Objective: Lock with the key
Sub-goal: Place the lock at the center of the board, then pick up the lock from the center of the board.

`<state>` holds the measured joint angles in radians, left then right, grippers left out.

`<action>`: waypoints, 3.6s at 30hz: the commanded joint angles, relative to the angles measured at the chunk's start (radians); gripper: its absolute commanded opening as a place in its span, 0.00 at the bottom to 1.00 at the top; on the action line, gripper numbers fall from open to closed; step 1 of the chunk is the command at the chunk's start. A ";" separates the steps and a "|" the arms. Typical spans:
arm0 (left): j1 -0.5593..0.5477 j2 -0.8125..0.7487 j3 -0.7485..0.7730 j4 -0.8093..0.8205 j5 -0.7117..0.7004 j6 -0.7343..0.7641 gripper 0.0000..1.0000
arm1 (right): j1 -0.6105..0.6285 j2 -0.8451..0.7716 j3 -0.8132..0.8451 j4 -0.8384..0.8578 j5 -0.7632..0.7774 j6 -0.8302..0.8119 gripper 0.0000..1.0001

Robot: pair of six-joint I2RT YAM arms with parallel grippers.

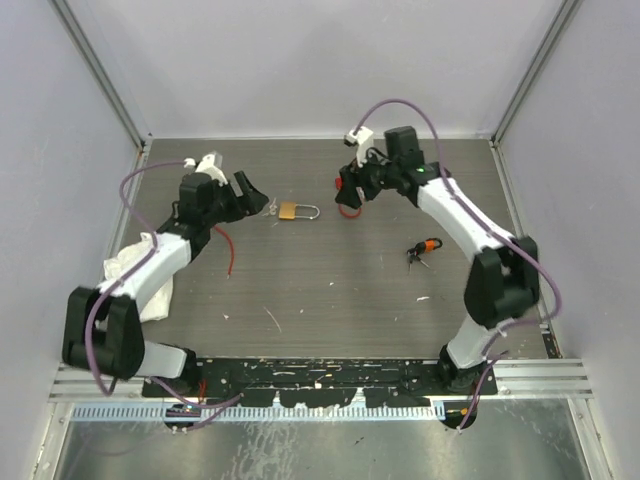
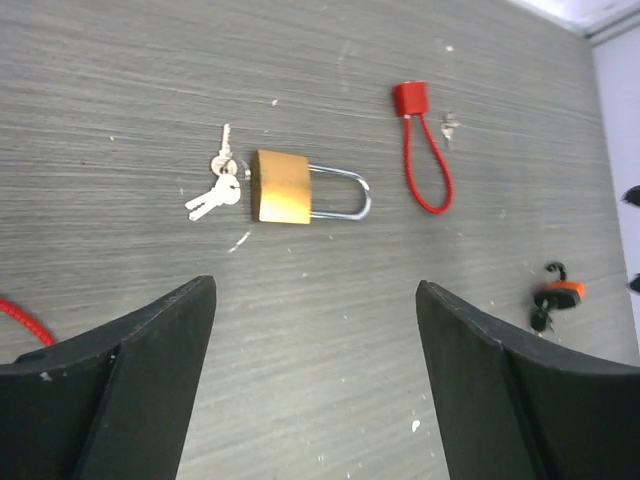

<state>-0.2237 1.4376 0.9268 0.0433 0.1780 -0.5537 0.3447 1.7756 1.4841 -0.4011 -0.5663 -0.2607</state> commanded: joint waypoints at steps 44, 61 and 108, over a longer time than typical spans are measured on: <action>-0.395 -0.589 -0.606 0.273 -0.251 0.340 0.98 | -0.523 -0.428 -0.403 -0.135 -0.005 -0.332 0.72; -0.396 -0.578 -0.610 0.279 -0.248 0.337 0.98 | -0.588 -0.295 -0.372 -0.185 -0.046 -0.280 0.72; -0.395 -0.551 -0.593 0.270 -0.252 0.334 0.98 | -0.615 -0.221 -0.653 0.194 0.141 0.765 0.71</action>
<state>-0.6151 0.8864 0.3099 0.2520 -0.0570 -0.2218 -0.2741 1.5528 0.8341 -0.2714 -0.4473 0.4465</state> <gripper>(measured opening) 0.983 0.728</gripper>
